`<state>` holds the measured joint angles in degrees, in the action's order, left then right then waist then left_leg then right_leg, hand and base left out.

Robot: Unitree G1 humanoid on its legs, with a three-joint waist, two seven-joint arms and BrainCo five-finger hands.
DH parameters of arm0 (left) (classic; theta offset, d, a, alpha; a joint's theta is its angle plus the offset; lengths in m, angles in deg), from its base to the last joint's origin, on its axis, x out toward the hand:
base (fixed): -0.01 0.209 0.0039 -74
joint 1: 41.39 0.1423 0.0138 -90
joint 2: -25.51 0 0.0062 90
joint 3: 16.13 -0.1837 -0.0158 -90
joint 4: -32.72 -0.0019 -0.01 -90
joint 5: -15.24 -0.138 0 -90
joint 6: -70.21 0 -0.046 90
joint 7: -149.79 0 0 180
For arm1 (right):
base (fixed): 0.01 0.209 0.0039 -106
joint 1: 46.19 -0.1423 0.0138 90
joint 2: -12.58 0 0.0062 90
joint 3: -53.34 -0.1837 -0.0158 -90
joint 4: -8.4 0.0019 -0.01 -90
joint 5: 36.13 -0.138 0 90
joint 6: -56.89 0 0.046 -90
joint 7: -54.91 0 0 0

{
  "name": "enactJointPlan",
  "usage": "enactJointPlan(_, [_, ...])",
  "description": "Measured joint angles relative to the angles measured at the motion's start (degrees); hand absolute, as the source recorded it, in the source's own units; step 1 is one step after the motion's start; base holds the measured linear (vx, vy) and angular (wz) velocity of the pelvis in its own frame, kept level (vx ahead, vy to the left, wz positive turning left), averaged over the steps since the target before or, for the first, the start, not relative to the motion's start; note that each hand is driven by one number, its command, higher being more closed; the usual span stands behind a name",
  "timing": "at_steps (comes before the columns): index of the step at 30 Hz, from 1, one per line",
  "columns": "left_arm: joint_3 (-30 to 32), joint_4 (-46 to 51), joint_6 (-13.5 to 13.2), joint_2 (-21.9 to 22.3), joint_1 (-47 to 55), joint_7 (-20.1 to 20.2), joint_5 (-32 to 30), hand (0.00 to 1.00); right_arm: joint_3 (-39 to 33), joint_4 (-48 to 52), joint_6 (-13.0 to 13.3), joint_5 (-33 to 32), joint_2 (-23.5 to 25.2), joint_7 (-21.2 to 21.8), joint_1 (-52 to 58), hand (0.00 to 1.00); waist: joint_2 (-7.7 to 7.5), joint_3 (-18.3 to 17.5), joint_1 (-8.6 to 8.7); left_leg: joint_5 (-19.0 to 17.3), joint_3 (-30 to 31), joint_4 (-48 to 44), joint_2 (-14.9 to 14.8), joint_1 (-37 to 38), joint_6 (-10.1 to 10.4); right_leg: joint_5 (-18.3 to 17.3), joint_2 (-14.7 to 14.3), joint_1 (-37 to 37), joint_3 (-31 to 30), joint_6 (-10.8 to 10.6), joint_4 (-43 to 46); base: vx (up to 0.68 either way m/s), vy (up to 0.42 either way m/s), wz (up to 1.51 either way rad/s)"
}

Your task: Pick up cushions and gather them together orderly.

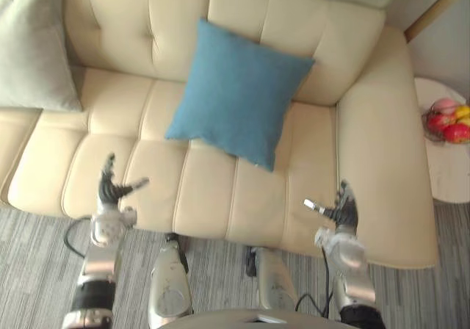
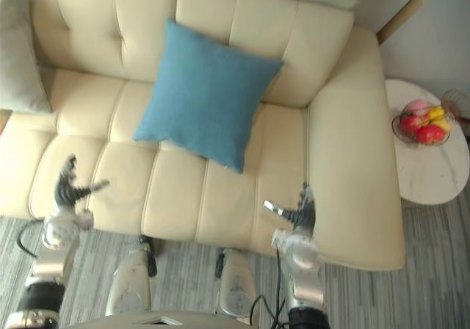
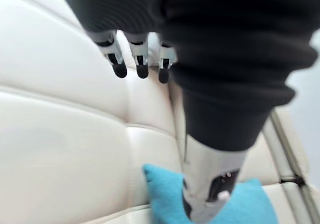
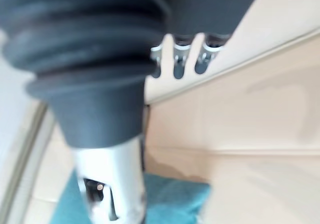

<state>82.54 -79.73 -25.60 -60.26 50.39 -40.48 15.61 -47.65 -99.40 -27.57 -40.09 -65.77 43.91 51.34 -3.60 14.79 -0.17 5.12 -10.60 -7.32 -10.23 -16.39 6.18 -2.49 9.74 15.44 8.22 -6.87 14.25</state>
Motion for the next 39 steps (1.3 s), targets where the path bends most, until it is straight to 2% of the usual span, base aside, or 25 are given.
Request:
enactJointPlan(3, [-0.2,-11.8,0.3,2.3,2.0,2.8,0.9,0.00,0.0,-9.5,-1.2,2.9,1.7,2.2,0.3,0.00,0.05,-2.0,0.22,-0.1,0.4,1.9,0.7,4.0,0.0,0.8,0.1,-4.4,0.1,-0.3,-3.1,0.15,0.010,0.02])
enactJointPlan(6, [-1.1,-25.4,0.8,3.5,2.3,4.5,1.4,0.00,-1.0,-23.2,-2.1,4.3,1.9,3.0,-1.2,0.00,0.14,-4.3,0.18,-0.4,-0.5,3.8,1.3,8.6,0.3,1.1,0.2,-8.8,-0.3,-0.4,-5.7,0.12,0.014,-0.08])
enactJointPlan(10, [-1.4,-32.8,1.6,4.6,2.4,4.9,0.6,0.00,-3.2,-34.1,-3.6,5.0,1.8,3.5,-2.6,0.00,0.26,-5.5,0.08,-0.5,-2.9,6.1,1.6,13.4,0.6,1.5,0.1,-11.0,-2.8,-0.8,-6.8,0.05,0.017,-0.32])
enactJointPlan(14, [-1.5,-33.4,1.7,4.6,1.4,4.8,0.6,0.00,-3.6,-35.6,-4.5,5.5,1.6,3.4,-4.0,0.00,0.27,-5.8,0.24,-1.2,-5.4,5.9,1.7,13.9,0.8,4.0,-0.2,-10.0,-6.0,-0.4,-8.4,-0.02,0.029,-0.46])
enactJointPlan(15, [-1.5,-33.4,1.7,4.5,0.5,4.8,0.6,0.00,-3.2,-35.7,-4.5,5.5,1.6,3.4,-4.4,0.00,-0.18,-5.9,0.35,-2.7,-5.1,3.5,2.0,12.1,0.4,5.3,-0.2,-9.3,-5.9,1.0,-8.7,-0.07,0.052,-0.53])
enactJointPlan(16, [-1.5,-33.4,1.8,4.6,-1.8,4.6,0.6,0.00,-1.4,-36.9,-4.5,5.6,1.3,3.4,-5.6,0.00,-0.94,-5.5,-0.04,-6.5,-1.5,-3.4,4.2,7.9,-1.9,8.5,-0.2,-6.4,-5.7,5.0,-8.0,-0.13,0.114,-0.88])
enactJointPlan(17, [-1.5,-33.4,1.9,4.9,-1.7,4.6,0.6,0.00,-0.3,-37.2,-4.3,5.5,-0.1,3.4,-6.8,0.00,1.42,-5.6,-0.83,-7.8,-0.5,-4.7,3.2,6.1,-5.7,10.8,-1.9,-5.8,-3.9,5.9,-8.7,-0.17,0.112,-0.89])
enactJointPlan(18, [-1.4,-33.0,1.7,4.9,-2.0,4.4,0.6,0.00,0.2,-37.3,-4.5,5.5,0.3,3.4,-7.4,0.00,1.80,-5.3,-0.32,-7.4,-1.1,-6.0,1.8,5.1,-5.5,5.5,-1.7,-4.3,0.2,5.8,1.0,-0.21,0.097,-0.39])
enactJointPlan(19, [-1.6,-32.4,1.6,4.2,-2.2,4.4,0.6,0.00,-0.3,-37.4,-4.3,5.1,1.1,3.3,-7.1,0.00,1.91,-5.0,0.21,-7.3,0.3,-7.2,1.6,4.6,-5.5,-1.5,-1.2,-3.5,2.4,5.4,14.3,-0.14,0.022,0.15])
enactJointPlan(21, [-1.8,-32.3,1.6,3.2,-2.2,4.4,0.6,0.00,0.1,-40.0,-4.3,5.4,1.8,3.3,-7.2,0.00,-0.42,-4.9,-0.28,-6.7,2.0,-10.1,1.8,2.2,-5.4,-7.5,-1.1,-7.1,2.7,2.0,24.5,-0.20,-0.047,0.43])
enactJointPlan(23, [-2.1,-32.3,1.9,3.8,-1.6,4.2,0.6,0.00,1.8,-40.1,-4.3,5.4,2.2,3.3,-7.3,0.00,-0.73,-4.9,-1.88,-4.0,2.8,-10.3,2.0,-0.1,-5.0,-11.4,-2.9,-11.6,2.4,1.7,18.4,-0.35,-0.121,0.24])
enactJointPlan(25, [-1.9,-32.4,1.9,4.8,-1.0,4.0,0.8,0.00,2.0,-39.8,-4.0,5.4,1.9,3.2,-9.1,0.00,0.33,-4.2,-3.04,1.1,2.7,-4.2,1.6,-1.9,-3.4,-14.8,-5.4,-14.5,3.4,3.2,4.8,-0.42,-0.125,0.02])
enactJointPlan(26, [-2.2,-32.8,1.9,5.9,-1.1,3.4,0.8,0.00,1.7,-39.6,-4.0,5.4,1.0,2.8,-10.0,0.00,3.74,-2.6,-3.05,2.4,2.9,-0.6,-0.3,-1.3,-2.5,-12.8,-7.8,-14.5,4.8,5.2,2.5,-0.45,-0.121,0.21])
enactJointPlan(27, [-2.3,-32.9,2.0,6.3,-0.9,3.3,0.8,0.00,1.7,-39.7,-4.2,5.4,0.6,2.7,-9.9,0.00,5.09,-2.0,-2.91,2.3,2.7,2.0,-0.8,-0.6,-1.8,-12.2,-8.7,-14.1,5.0,5.5,2.0,-0.53,-0.117,0.32])
enactJointPlan(28, [-2.4,-33.3,2.0,7.0,-0.5,2.9,0.8,0.00,1.4,-39.5,-4.2,5.4,-0.4,2.7,-9.7,0.00,5.97,-1.4,-3.02,1.6,2.1,4.8,-1.2,0.1,0.6,-11.4,-9.0,-13.2,5.0,6.5,1.8,-0.45,-0.075,0.00])
enactJointPlan(29, [-2.1,-34.6,2.2,7.2,1.0,2.8,0.8,0.00,1.0,-39.9,-4.2,5.4,-1.4,2.2,-9.1,0.00,6.73,-1.5,-3.04,2.7,-0.9,6.5,-1.2,1.6,-0.1,-9.5,-8.5,-12.4,5.4,8.9,1.4,-0.36,0.014,-0.08])
enactJointPlan(31, [-1.7,-35.3,2.3,6.7,1.0,2.9,0.6,0.00,-0.9,-39.9,-4.2,5.3,-1.5,2.0,-8.8,0.00,5.66,-2.0,-2.71,2.2,-2.2,1.7,0.9,0.3,-1.2,-7.1,-6.0,-10.8,6.6,8.6,0.2,-0.19,0.064,-0.03])
enactJointPlan(32, [-1.6,-35.6,2.3,6.2,0.9,3.0,0.6,0.00,-2.0,-39.9,-4.3,5.2,-1.5,2.1,-7.2,0.00,4.69,-2.1,-2.60,0.0,-2.2,-6.8,2.4,-0.6,-1.9,-5.2,-4.6,-10.2,6.4,8.2,-1.3,-0.16,0.082,-0.05])
enactJointPlan(33, [-0.7,-35.7,2.3,6.6,1.3,3.0,0.6,0.00,-3.6,-39.7,-4.3,4.2,-1.5,2.1,-6.5,0.00,4.66,-2.2,-2.67,-5.5,-2.2,-14.5,2.3,0.4,-2.5,-3.5,-4.1,-9.6,5.9,7.4,-2.0,-0.17,0.099,-0.14])
enactJointPlan(34, [-0.2,-36.0,2.3,6.7,1.4,3.0,0.6,0.00,-4.1,-39.7,-4.3,4.1,-1.5,2.1,-6.3,0.00,4.70,-2.2,-2.71,-8.5,-2.2,-16.8,1.9,1.2,-2.5,-3.0,-4.0,-9.5,5.5,7.0,-2.3,-0.16,0.145,-0.32])
enactJointPlan(35, [0.4,-37.1,2.4,6.8,1.4,3.1,0.5,0.00,-5.1,-39.8,-4.4,4.1,-1.3,2.2,-6.1,0.00,4.90,-2.3,-2.72,-13.1,-2.1,-19.7,1.5,3.6,-1.8,-1.7,-4.1,-10.0,4.7,6.2,-3.4,-0.12,0.171,-0.32])
enactJointPlan(36, [0.3,-37.8,2.5,7.0,1.6,3.3,0.5,0.00,-5.6,-39.8,-4.5,4.1,-1.4,2.3,-5.7,0.00,5.65,-2.8,-2.36,-15.2,-1.5,-15.4,1.8,7.3,-1.3,-0.3,-4.6,-11.1,4.1,4.9,-5.3,-0.14,0.172,-0.36])
enactJointPlan(37, [0.3,-37.9,2.6,6.4,2.2,3.5,0.1,0.00,-6.9,-40.0,-4.7,4.1,-0.3,2.3,-5.3,0.00,3.74,-4.1,-2.08,-13.3,-2.3,-9.1,4.2,9.7,-3.5,1.8,-4.0,-11.9,3.3,3.6,-8.4,-0.09,0.111,-0.20])
enactJointPlan(38, [0.2,-37.9,2.6,6.0,2.6,3.5,-0.1,0.00,-7.3,-40.0,-4.7,4.1,0.4,2.5,-4.8,0.00,3.19,-5.2,-1.79,-12.4,-2.4,-6.7,5.3,10.2,-3.9,2.2,-3.5,-11.8,3.4,3.5,-9.4,-0.06,0.087,-0.06])
enactJointPlan(39, [0.1,-37.9,2.7,5.1,2.9,3.6,-0.6,0.00,-7.9,-40.0,-4.7,4.1,1.5,2.8,-4.0,0.00,1.90,-6.4,-1.26,-10.6,-2.5,-3.3,7.0,11.2,-4.5,3.3,-2.3,-12.1,3.4,3.2,-11.0,-0.02,0.080,0.11])
